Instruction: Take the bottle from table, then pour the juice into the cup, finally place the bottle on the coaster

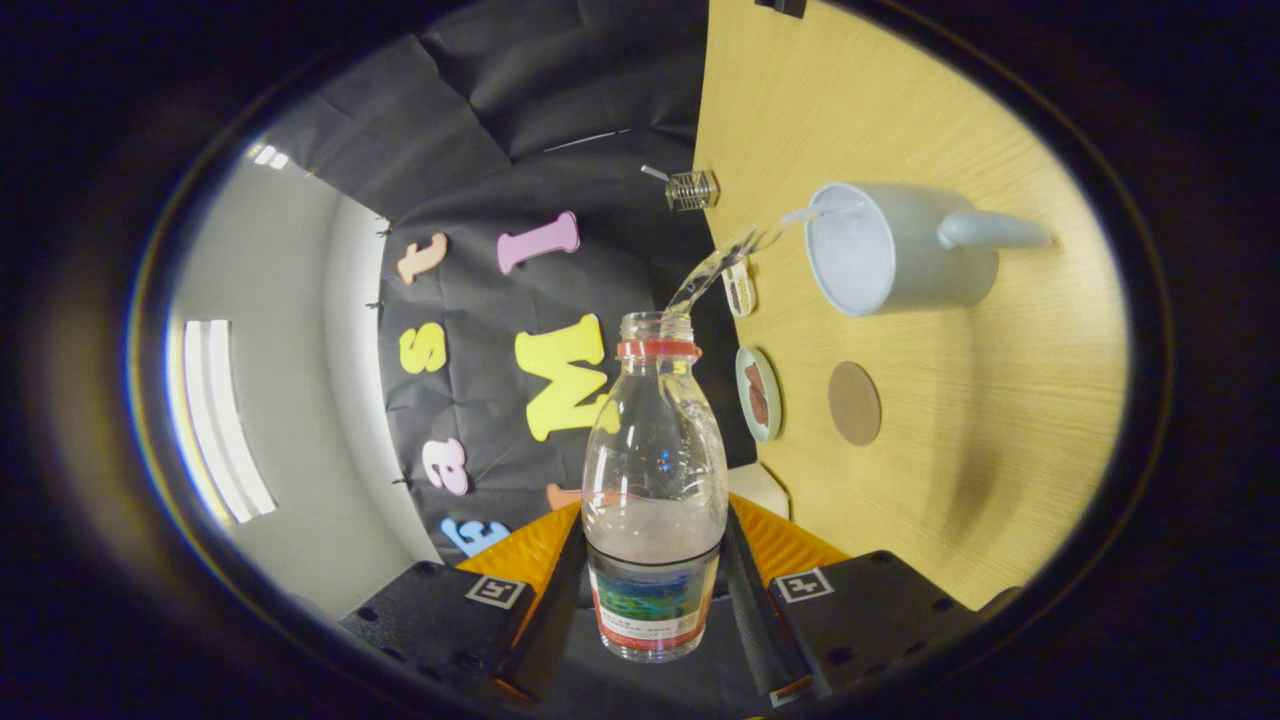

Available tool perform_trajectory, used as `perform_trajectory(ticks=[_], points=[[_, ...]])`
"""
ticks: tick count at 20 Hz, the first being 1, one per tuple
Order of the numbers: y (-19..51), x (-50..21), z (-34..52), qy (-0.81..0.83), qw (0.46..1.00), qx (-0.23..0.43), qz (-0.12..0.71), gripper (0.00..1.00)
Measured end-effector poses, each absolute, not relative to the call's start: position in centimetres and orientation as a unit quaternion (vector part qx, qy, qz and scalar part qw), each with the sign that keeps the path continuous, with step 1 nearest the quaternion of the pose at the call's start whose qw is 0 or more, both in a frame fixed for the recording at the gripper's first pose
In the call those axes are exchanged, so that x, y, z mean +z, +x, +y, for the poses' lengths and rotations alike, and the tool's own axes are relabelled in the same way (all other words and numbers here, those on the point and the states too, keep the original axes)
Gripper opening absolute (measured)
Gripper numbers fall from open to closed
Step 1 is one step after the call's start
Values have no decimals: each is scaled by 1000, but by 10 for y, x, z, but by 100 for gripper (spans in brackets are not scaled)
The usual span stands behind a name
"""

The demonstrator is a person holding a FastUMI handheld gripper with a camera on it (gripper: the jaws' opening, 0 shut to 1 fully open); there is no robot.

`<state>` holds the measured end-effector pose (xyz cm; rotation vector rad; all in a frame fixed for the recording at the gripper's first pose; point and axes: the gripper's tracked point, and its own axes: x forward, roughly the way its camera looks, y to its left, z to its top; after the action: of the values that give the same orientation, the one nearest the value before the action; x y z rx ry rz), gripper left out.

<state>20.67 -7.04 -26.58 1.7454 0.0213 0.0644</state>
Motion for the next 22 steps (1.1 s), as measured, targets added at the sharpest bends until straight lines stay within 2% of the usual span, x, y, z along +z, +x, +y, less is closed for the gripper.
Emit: perform_trajectory(ticks=[12,22], points=[[207,-265,-73,773,634,31,2,76],[210,-270,-72,802,597,24,2,75]])
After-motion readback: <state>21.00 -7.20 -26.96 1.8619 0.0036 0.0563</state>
